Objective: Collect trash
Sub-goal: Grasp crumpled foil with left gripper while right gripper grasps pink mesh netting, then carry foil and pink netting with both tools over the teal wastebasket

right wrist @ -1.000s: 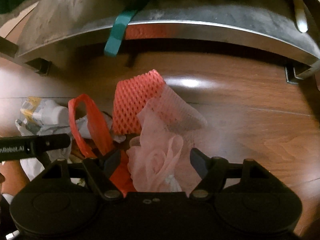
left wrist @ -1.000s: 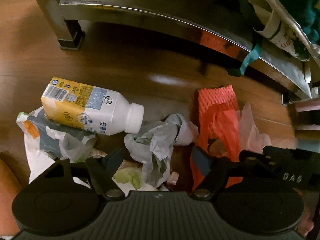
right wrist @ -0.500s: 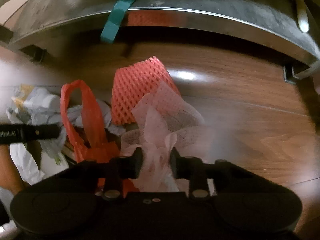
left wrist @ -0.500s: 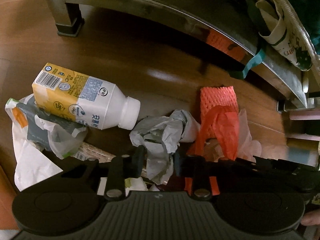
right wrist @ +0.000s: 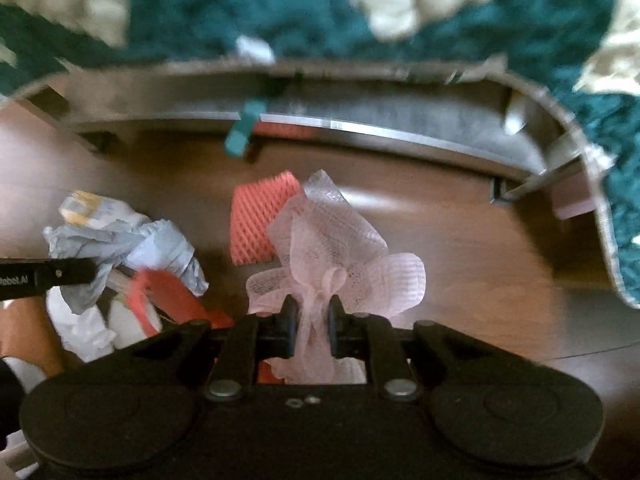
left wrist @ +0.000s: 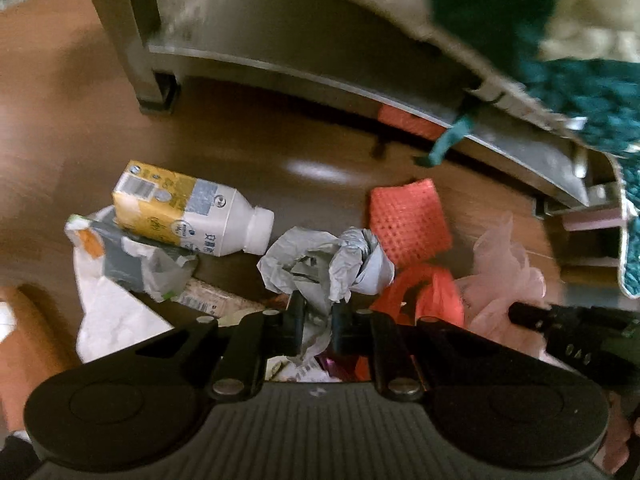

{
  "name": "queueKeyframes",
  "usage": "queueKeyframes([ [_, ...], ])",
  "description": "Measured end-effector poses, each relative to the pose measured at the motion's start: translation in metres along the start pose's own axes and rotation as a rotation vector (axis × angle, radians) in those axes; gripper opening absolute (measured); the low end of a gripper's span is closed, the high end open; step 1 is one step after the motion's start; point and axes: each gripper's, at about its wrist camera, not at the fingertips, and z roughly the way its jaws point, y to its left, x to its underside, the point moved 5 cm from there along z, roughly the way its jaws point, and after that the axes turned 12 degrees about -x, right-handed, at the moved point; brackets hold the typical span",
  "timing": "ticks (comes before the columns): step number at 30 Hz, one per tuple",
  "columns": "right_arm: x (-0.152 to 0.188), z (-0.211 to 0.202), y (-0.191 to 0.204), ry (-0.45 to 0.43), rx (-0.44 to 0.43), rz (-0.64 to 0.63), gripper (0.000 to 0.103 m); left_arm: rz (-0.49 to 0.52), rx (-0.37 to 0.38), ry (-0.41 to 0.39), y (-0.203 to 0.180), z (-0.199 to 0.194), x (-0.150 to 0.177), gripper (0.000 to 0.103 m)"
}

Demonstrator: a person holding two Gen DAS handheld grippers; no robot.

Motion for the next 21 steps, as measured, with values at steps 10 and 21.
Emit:
queueKeyframes([
  [10,0.013,-0.139,0.025,-0.177,-0.058,-0.020,0.012,0.081,-0.016,-0.168,-0.003,-0.121,0.011,0.013],
  [21,0.057,-0.319,0.048,-0.445,-0.060,-0.105,0.012,0.159,0.055,-0.435,-0.016,-0.282,0.042,0.013],
])
